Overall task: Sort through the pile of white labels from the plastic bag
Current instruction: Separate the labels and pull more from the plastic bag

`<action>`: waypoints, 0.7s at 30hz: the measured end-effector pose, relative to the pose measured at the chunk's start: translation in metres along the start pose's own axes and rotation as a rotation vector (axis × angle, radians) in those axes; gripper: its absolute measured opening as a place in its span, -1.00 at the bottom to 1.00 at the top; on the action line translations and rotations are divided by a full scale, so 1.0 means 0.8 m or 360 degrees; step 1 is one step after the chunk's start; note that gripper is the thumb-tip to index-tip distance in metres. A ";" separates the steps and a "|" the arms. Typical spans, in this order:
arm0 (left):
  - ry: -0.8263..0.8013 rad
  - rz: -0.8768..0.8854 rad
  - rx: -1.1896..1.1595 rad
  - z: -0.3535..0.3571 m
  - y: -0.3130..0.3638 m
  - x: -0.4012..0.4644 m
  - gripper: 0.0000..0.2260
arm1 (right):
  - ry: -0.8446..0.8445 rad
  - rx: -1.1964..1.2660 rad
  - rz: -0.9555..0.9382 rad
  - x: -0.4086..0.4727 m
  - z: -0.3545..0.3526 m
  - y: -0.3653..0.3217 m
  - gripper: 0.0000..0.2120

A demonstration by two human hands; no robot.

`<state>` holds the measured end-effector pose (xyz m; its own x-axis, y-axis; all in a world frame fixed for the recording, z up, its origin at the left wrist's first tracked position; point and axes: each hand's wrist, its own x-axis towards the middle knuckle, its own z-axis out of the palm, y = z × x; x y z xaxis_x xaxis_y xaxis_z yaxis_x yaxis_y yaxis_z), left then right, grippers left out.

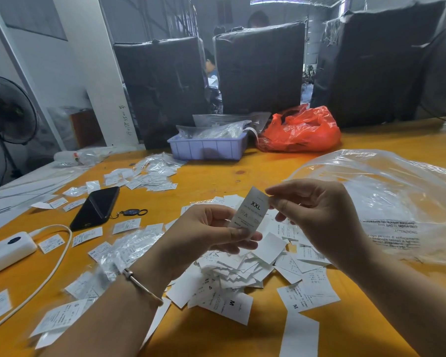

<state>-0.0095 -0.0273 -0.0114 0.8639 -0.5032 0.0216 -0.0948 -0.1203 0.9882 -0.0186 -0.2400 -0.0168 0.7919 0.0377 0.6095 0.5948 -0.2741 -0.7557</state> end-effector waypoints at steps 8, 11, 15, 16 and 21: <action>0.0002 -0.0018 -0.0008 0.002 -0.001 0.001 -0.70 | -0.0019 -0.0065 -0.0018 -0.001 0.005 -0.001 -0.79; 0.0009 -0.0036 -0.0019 0.002 -0.001 0.001 -0.71 | -0.0078 -0.0058 0.0016 -0.002 0.007 -0.002 -0.80; 0.0032 -0.0050 -0.0057 0.002 -0.002 0.002 -0.71 | -0.0140 0.0005 0.0051 -0.003 0.009 -0.003 -0.82; 0.0034 -0.0050 -0.0056 0.002 -0.002 0.002 -0.71 | -0.0153 0.0033 0.0070 -0.003 0.009 -0.003 -0.83; 0.0034 -0.0044 -0.0049 0.002 -0.002 0.002 -0.72 | -0.0220 0.0144 0.0186 -0.003 0.010 -0.002 -0.88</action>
<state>-0.0088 -0.0292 -0.0131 0.8763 -0.4818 -0.0027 -0.0559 -0.1073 0.9927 -0.0202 -0.2318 -0.0193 0.8641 0.1438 0.4823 0.5026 -0.1969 -0.8418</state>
